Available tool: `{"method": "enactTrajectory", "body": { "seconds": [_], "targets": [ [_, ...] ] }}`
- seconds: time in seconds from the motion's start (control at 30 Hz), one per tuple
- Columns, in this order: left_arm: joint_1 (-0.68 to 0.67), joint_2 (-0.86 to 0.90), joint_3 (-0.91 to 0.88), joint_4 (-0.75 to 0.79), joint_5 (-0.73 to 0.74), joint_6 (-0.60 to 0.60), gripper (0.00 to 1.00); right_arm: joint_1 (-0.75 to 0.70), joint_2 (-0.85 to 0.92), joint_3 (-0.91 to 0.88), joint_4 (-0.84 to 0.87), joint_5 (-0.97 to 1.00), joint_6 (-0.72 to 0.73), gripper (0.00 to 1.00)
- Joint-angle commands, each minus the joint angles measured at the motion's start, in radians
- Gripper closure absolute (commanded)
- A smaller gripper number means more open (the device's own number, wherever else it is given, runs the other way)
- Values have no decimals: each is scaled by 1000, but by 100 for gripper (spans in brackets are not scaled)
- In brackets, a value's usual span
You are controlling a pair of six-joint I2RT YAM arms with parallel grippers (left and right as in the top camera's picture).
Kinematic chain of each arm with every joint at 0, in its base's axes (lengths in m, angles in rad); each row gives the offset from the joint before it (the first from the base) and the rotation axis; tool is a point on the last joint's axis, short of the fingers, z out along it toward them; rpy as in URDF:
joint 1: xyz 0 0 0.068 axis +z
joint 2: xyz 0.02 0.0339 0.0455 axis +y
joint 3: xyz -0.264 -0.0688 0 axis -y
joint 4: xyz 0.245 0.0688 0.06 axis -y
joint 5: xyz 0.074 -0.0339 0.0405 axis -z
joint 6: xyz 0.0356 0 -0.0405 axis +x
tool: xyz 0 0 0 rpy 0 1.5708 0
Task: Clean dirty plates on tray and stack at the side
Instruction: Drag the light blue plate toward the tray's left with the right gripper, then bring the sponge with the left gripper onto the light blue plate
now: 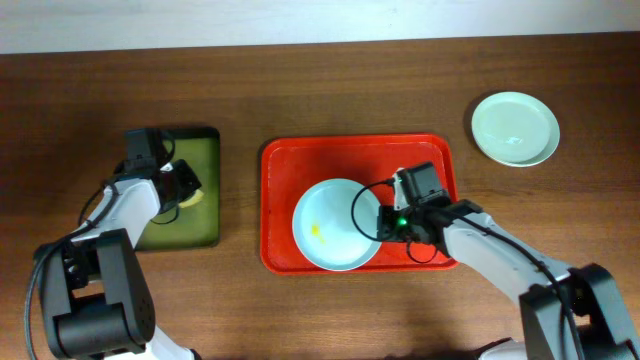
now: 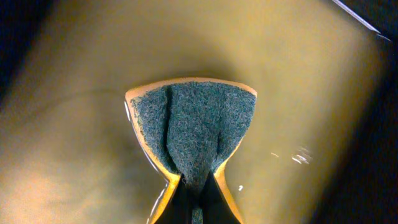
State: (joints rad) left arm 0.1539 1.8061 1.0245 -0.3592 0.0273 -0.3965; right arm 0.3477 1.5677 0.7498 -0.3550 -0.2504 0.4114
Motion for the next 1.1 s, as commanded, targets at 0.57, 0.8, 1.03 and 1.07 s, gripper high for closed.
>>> {"method": "enactTrajectory", "body": {
  "seconds": [0.57, 0.8, 1.03, 1.07],
  "targets": [
    [-66, -305, -8, -222, 98, 54, 100, 10, 82, 130, -6, 192, -37, 65],
    [-66, -344, -8, -275, 138, 54, 100, 12, 163, 130, -68, 84, -37, 72],
    [-66, -344, -8, -284, 138, 54, 100, 12, 206, 130, -51, 77, -37, 96],
    [-66, -344, -8, -277, 137, 55, 100, 12, 206, 131, -27, 77, -37, 96]
  ]
}}
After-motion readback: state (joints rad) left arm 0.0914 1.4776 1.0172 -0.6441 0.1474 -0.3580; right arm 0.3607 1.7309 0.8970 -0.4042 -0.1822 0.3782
